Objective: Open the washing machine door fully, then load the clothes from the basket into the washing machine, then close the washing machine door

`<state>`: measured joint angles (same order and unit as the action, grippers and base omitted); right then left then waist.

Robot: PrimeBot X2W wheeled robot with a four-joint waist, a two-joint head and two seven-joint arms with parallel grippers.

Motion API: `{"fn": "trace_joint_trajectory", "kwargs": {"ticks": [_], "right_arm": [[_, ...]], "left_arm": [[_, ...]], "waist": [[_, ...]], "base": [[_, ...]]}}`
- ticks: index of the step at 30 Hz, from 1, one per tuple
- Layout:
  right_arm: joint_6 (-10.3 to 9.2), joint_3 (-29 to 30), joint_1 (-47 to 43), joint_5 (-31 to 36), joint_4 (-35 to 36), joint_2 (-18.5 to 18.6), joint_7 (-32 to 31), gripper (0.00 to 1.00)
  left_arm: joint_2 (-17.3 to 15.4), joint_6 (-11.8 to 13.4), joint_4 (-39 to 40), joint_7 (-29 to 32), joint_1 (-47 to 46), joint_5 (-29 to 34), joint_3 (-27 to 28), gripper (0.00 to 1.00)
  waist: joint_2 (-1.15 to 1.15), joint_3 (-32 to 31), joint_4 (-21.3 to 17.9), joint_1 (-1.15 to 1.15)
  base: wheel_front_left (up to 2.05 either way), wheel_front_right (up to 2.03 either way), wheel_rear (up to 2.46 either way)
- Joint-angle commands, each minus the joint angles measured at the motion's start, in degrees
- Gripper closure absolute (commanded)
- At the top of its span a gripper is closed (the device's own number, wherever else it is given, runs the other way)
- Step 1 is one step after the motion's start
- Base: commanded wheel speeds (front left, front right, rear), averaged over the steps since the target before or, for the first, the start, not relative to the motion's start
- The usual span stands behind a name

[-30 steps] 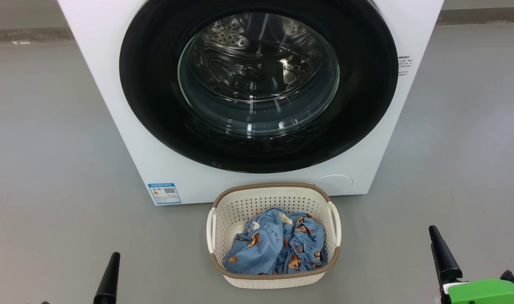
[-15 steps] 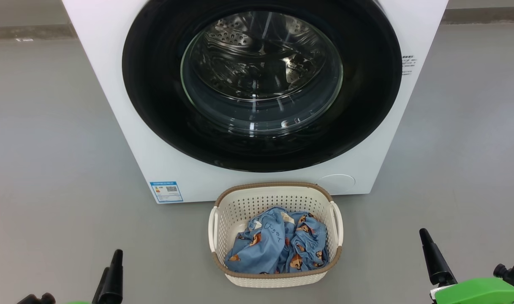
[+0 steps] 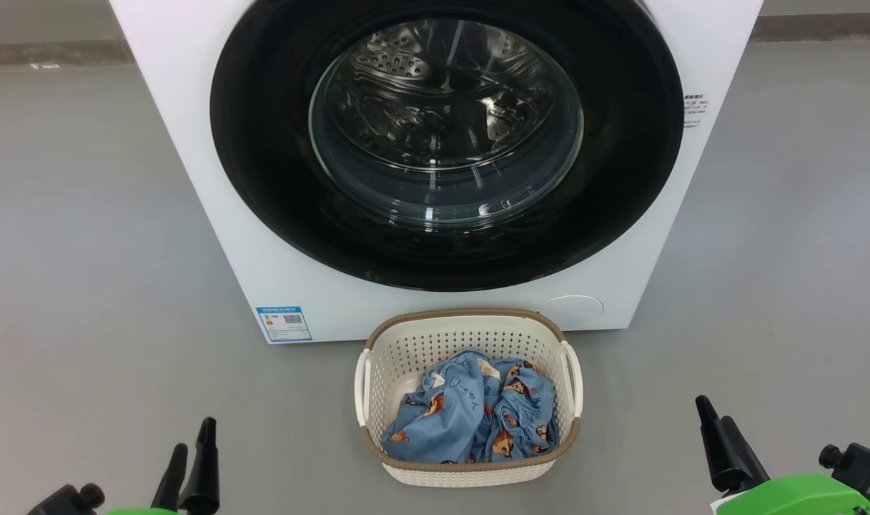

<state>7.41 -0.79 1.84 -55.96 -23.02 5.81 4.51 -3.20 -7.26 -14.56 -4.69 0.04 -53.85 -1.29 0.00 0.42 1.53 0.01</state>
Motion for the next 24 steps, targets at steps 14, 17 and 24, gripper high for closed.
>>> {"fn": "trace_joint_trajectory", "kwargs": {"ticks": [14, 17, 24], "right_arm": [[0.05, -2.9, 3.2, 8.9, 0.8, 2.0, 2.9, 0.0], [0.06, -3.2, 3.2, 10.5, 0.7, 2.2, 3.4, 0.0], [0.06, -4.1, 3.3, 14.9, 0.5, 2.7, 4.7, 0.0]], "left_arm": [[-2.0, -0.1, 3.1, -2.9, -1.5, 9.8, 0.1, 0.0], [-2.2, -0.2, 3.4, -3.4, -1.5, 11.7, -0.1, 0.0], [-2.7, -0.2, 4.3, -4.7, -1.4, 16.6, -0.7, 0.0]], "waist": [[0.0, -0.1, 0.3, 0.0], [0.0, -0.2, 0.3, 0.0], [0.0, -0.2, 0.3, 0.0]], "base": [[0.0, 0.0, 0.0], [0.0, 0.0, 0.0], [0.0, 0.0, 0.0]]}}
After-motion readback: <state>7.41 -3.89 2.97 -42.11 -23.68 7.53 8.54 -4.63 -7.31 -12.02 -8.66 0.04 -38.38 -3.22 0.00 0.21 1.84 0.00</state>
